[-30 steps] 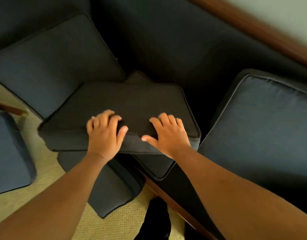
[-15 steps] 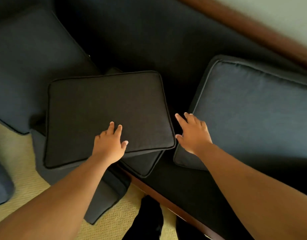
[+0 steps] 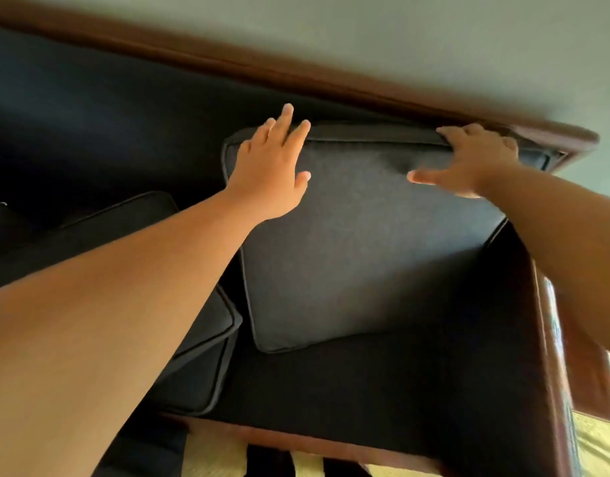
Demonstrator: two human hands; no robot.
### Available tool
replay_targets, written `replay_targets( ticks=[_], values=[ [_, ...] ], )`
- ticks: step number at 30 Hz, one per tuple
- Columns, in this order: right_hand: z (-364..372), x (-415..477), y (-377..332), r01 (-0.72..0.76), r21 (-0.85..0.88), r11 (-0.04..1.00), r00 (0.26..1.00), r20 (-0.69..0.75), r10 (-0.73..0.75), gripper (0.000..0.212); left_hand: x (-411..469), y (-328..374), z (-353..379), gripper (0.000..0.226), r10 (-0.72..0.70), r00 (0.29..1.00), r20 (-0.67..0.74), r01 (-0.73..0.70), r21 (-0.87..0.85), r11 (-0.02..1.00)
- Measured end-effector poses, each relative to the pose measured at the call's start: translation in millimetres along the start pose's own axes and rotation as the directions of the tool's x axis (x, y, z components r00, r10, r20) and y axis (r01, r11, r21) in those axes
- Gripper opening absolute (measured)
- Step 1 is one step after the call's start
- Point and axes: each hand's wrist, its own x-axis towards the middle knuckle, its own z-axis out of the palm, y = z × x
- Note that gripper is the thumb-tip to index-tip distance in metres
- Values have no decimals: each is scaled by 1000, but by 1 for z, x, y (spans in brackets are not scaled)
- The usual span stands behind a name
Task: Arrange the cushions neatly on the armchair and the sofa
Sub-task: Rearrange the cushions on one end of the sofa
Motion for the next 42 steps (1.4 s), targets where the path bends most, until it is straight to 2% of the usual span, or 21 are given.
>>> replay_targets(
  ticks=[2,4,7,9,12,14,16,19,20,22,24,27,30,35,42],
  values=[
    [4,-3,6,38,9,999,999,-35,-37,114,24,17,0,75,-59,994,96,55,48,997],
    [6,-7,6,46,37,998,997,-60,-44,116,33,30,3,74,-111,985,134,94,127,987],
    [9,-14,4,64,12,998,995,-77,-63,117,40,39,-5,77,-32,999,12,27,291,956],
    [10,-25,4,70,-15,997,989,-130,-71,116,51,36,-21,76,16,1000,13,-19,255,967],
    [4,-41,14,124,-56,991,974,-182,-132,110,57,26,-31,53,-28,994,104,18,94,995],
    [-5,-42,29,166,54,985,969,-193,-153,101,49,25,-17,48,-102,986,133,99,27,995],
    [-5,-36,52,174,243,954,973,-190,-129,89,44,31,-8,58,-173,956,236,176,6,984],
    [14,-28,76,206,501,841,958,-277,-70,54,36,42,-17,61,-222,910,351,227,25,973],
    [22,-25,80,229,529,817,949,-310,-65,50,31,44,-19,60,-225,917,331,229,25,973],
    [30,-20,81,259,502,825,947,-301,-114,65,15,51,-19,56,-211,943,257,209,38,977],
    [28,-21,80,253,384,888,959,-221,-177,69,-1,60,-17,52,-201,959,198,195,51,979],
    [26,-32,81,263,256,930,964,-113,-242,60,-19,68,-18,48,-192,976,99,189,40,981],
    [31,-60,85,223,244,944,972,-129,-197,62,-39,79,-15,48,-139,990,13,138,53,989],
    [44,-118,93,140,290,947,969,-235,-71,61,-65,94,-14,53,-47,993,-105,54,69,996],
    [77,-207,83,24,324,946,942,-325,87,58,-127,106,-13,57,20,982,-186,-10,53,999]
  ],
)
